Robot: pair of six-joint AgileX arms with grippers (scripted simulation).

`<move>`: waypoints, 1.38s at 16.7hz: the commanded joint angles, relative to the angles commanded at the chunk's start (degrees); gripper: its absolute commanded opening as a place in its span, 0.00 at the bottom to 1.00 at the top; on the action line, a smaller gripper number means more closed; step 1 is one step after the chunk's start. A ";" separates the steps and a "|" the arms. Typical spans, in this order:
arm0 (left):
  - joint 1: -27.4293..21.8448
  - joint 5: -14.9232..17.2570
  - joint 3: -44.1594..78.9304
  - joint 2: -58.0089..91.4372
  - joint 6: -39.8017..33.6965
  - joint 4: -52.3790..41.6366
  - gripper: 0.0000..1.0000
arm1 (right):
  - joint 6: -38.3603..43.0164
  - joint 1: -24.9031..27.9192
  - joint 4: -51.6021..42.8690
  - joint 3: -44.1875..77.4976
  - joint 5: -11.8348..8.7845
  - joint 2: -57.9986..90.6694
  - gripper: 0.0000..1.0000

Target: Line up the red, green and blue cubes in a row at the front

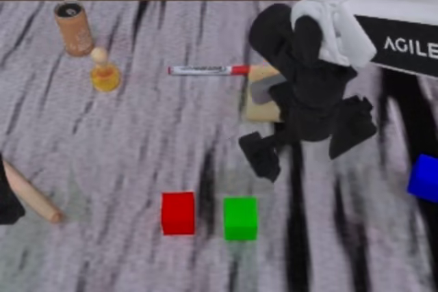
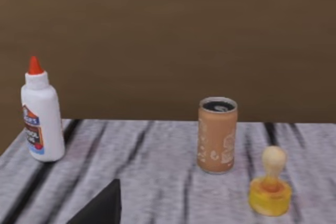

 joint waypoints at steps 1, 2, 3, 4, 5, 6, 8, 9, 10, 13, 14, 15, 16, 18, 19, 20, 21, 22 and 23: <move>0.00 0.00 0.00 0.00 0.00 0.00 1.00 | -5.62 -2.14 0.35 -1.27 -0.05 -0.58 1.00; 0.00 0.00 0.00 0.00 0.00 0.00 1.00 | -11.53 -4.33 0.69 -2.60 -0.10 -1.17 1.00; 0.00 0.00 0.00 0.00 0.00 0.00 1.00 | -17.68 -6.56 1.04 -3.96 -0.15 -1.77 1.00; 0.00 0.00 0.00 0.00 0.00 0.00 1.00 | -23.95 -8.80 1.40 -5.34 -0.18 -2.40 1.00; 0.00 0.00 0.00 0.00 0.00 0.00 1.00 | -30.21 -11.04 1.77 -6.71 -0.21 -3.05 1.00; 0.00 0.00 0.00 0.00 0.00 0.00 1.00 | -36.37 -13.25 2.17 -8.04 -0.23 -3.72 1.00; 0.00 0.00 0.00 0.00 0.00 0.00 1.00 | -47.91 -17.51 3.12 -10.62 -0.25 -5.26 1.00; 0.00 0.00 0.00 0.00 0.00 0.00 1.00 | -53.12 -19.54 3.68 -11.86 -0.26 -6.15 1.00; 0.00 0.00 0.00 0.00 0.00 0.00 1.00 | -57.81 -21.47 4.29 -13.04 -0.27 -7.10 1.00; 0.00 0.00 0.00 0.00 0.00 0.00 1.00 | -68.27 -26.24 6.08 -15.97 -0.31 -9.88 1.00; 0.00 0.00 0.00 0.00 0.00 0.00 1.00 | -70.55 -27.39 6.57 -16.66 -0.33 -10.62 1.00; 0.00 0.00 0.00 0.00 0.00 0.00 1.00 | -72.23 -28.25 6.95 -17.18 -0.35 -11.20 1.00; 0.00 0.00 0.00 0.00 0.00 0.00 1.00 | -73.29 -28.82 7.21 -17.51 -0.37 -11.58 1.00; 0.00 0.00 0.00 0.00 0.00 0.00 1.00 | -73.75 -29.08 7.32 -17.65 -0.38 -11.76 1.00; 0.00 0.00 0.00 0.00 0.00 0.00 1.00 | -73.75 -29.08 7.32 -17.65 -0.38 -11.76 1.00; 0.00 0.00 0.00 0.00 0.00 0.00 1.00 | -73.75 -29.08 7.32 -17.65 -0.38 -11.76 1.00; 0.00 0.00 0.00 0.00 0.00 0.00 1.00 | -73.68 -28.82 7.23 -17.50 -0.37 -11.52 1.00; 0.00 0.00 0.00 0.00 0.00 0.00 1.00 | -73.66 -28.83 7.40 -17.58 -0.37 -11.44 1.00; 0.00 0.00 0.00 0.00 0.00 0.00 1.00 | -73.62 -28.87 8.16 -17.97 -0.37 -11.07 1.00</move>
